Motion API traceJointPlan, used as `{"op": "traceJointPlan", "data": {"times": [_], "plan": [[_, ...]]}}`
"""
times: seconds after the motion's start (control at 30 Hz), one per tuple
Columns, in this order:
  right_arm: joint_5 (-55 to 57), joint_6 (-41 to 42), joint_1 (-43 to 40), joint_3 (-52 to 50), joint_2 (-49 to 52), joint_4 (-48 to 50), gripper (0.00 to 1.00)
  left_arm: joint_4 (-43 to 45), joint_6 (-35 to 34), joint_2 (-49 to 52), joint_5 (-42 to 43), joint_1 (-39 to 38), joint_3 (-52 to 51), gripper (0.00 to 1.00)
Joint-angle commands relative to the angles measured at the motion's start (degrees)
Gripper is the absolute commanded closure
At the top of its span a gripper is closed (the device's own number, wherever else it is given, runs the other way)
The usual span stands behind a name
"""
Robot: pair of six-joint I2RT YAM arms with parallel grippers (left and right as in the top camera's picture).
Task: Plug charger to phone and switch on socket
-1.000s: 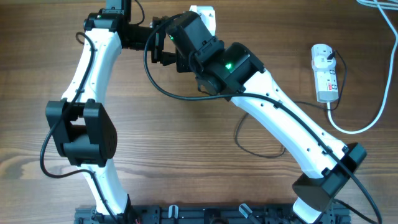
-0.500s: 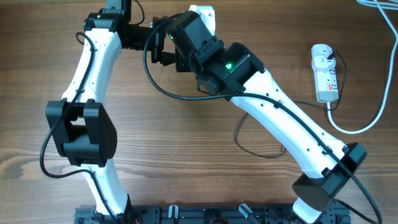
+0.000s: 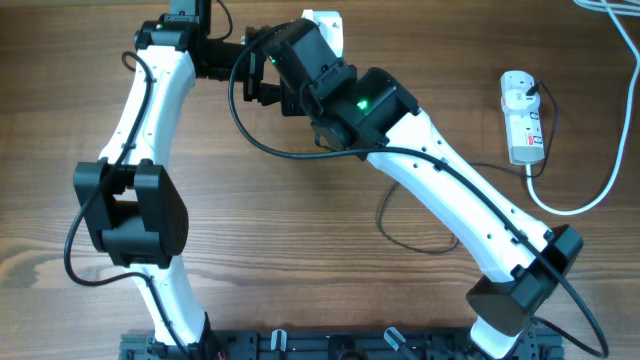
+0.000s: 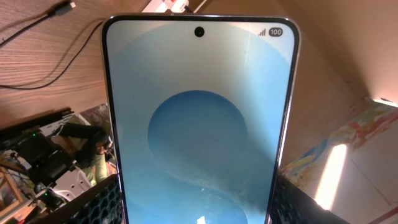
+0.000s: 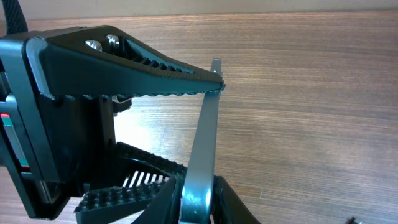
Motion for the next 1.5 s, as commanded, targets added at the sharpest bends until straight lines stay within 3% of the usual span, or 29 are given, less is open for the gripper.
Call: {"op": "traceJointPlan", "data": {"times": [0.0, 0.6, 1.0, 1.13, 1.23, 1.3, 1.47], "plan": [[1.68, -0.15, -0.02, 1.16, 0.9, 0.31, 0.81, 0.02, -0.09, -2.16, 2.69, 0.15, 0.13, 0.32], [2.29, -0.17, -0.02, 1.16, 0.9, 1.16, 0.87, 0.0, -0.11, -2.16, 3.08, 0.15, 0.13, 0.31], [2.29, -0.15, -0.02, 1.16, 0.9, 1.16, 0.95, 0.02, -0.09, -2.16, 3.08, 0.15, 0.13, 0.29], [2.29, 0.02, -0.02, 1.16, 0.9, 1.27, 0.96, 0.02, -0.11, -2.16, 3.06, 0.15, 0.13, 0.21], [2.32, 0.07, -0.02, 1.16, 0.87, 1.79, 0.96, 0.04, -0.11, -2.16, 3.04, 0.15, 0.13, 0.0], [2.75, 0.72, -0.02, 1.16, 0.87, 2.25, 0.96, 0.04, -0.11, -2.16, 2.97, 0.15, 0.13, 0.0], [8.2, 12.87, -0.04, 1.16, 0.87, 2.16, 0.96, 0.02, -0.09, -2.16, 0.24, 0.15, 0.13, 0.0]]}}
